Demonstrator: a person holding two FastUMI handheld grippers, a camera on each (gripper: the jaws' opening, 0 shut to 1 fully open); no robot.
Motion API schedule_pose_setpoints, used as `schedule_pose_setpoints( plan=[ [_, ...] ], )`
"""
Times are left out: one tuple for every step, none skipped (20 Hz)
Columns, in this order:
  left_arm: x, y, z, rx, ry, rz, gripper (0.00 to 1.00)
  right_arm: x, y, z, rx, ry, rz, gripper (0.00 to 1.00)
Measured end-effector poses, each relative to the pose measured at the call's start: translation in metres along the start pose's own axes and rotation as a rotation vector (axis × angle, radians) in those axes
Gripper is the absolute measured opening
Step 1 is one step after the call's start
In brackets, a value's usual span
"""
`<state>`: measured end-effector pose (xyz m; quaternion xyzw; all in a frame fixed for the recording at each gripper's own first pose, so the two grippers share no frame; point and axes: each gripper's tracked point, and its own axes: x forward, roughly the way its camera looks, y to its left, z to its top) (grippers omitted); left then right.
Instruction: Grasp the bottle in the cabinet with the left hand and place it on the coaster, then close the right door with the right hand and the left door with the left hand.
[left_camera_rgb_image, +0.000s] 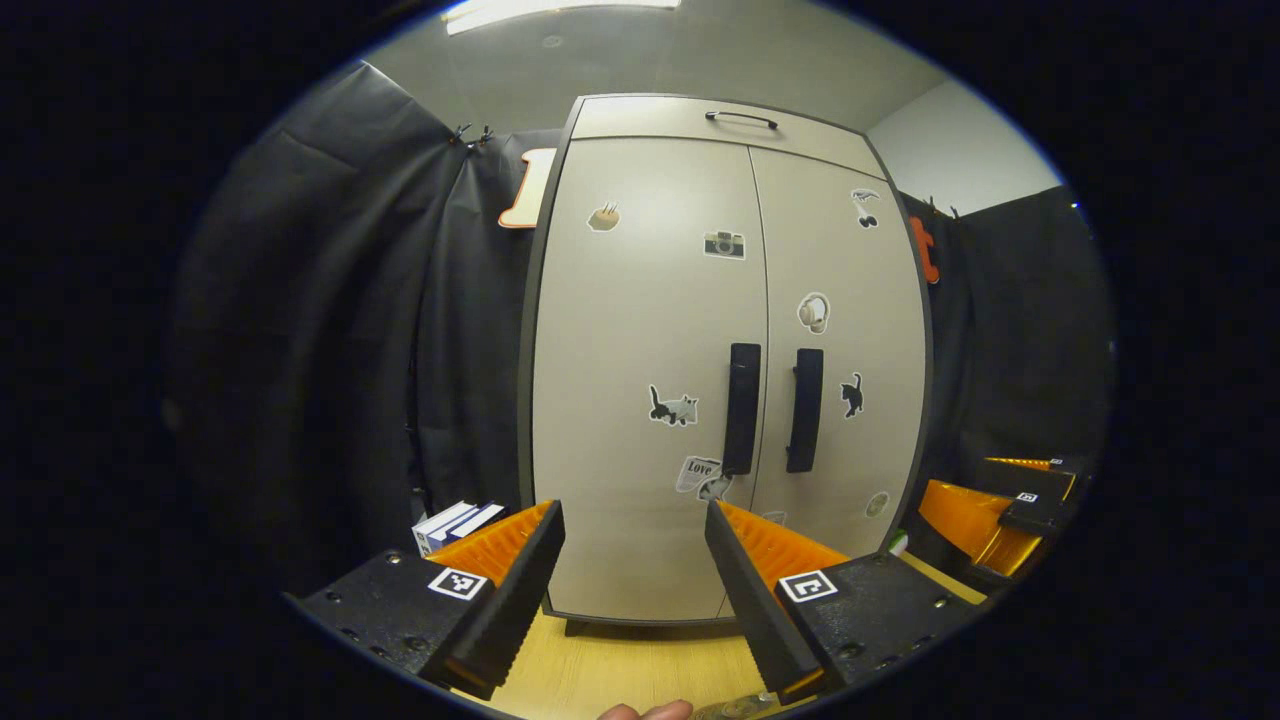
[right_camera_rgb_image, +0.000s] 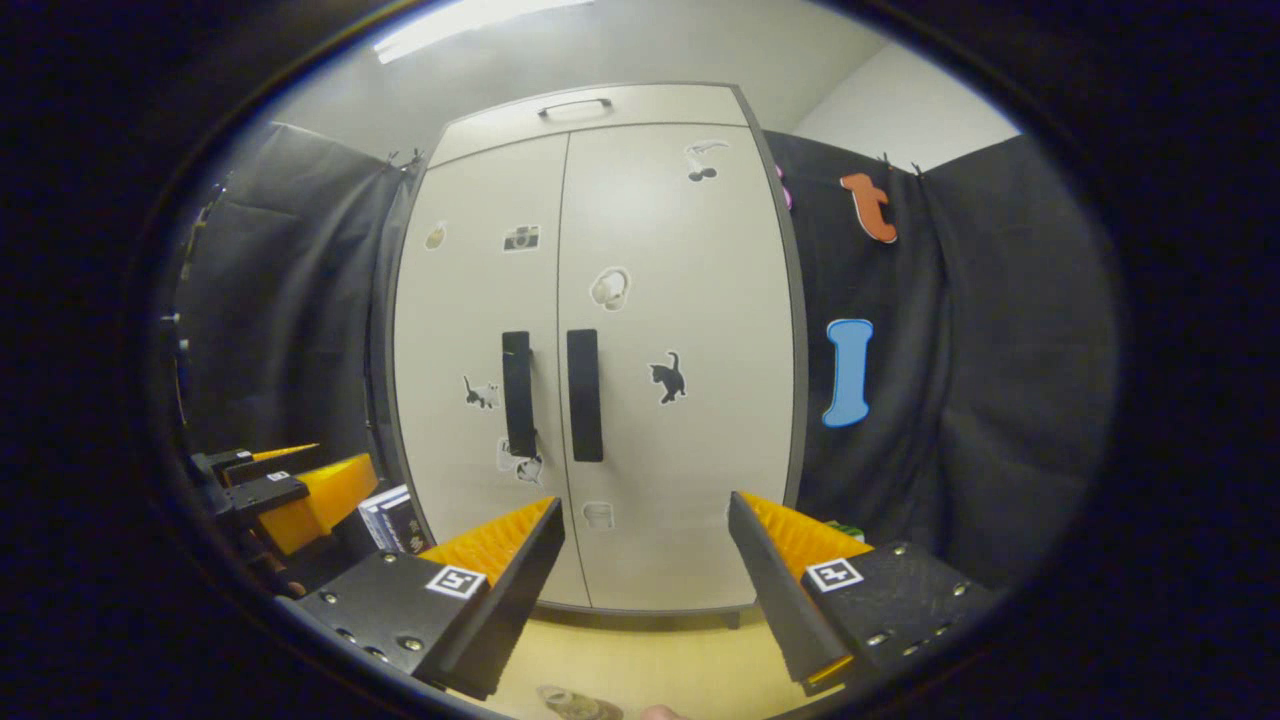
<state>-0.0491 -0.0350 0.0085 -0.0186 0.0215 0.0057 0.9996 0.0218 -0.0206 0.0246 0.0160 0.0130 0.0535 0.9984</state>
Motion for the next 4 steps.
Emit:
schedule_pose_setpoints(
  plan=[
    [-0.0014, 0.0000, -0.0005, 0.005, 0.001, -0.001, 0.90, -0.0014, 0.0014, 0.0009, -0.001, -0.006, -0.001, 1.00],
    [-0.0032, 0.0006, -0.0018, 0.006, 0.004, 0.000, 0.90, -0.0019, 0.0027, 0.0007, -0.003, -0.005, -0.003, 1.00],
    [-0.0046, 0.0009, -0.0017, 0.003, 0.002, 0.000, 0.90, -0.0025, 0.0027, 0.0004, -0.008, -0.005, -0.006, 1.00],
    [-0.0053, 0.0009, -0.0005, -0.003, 0.000, -0.002, 0.90, -0.0027, 0.0031, 0.0016, -0.012, -0.006, -0.007, 0.97]
  ],
)
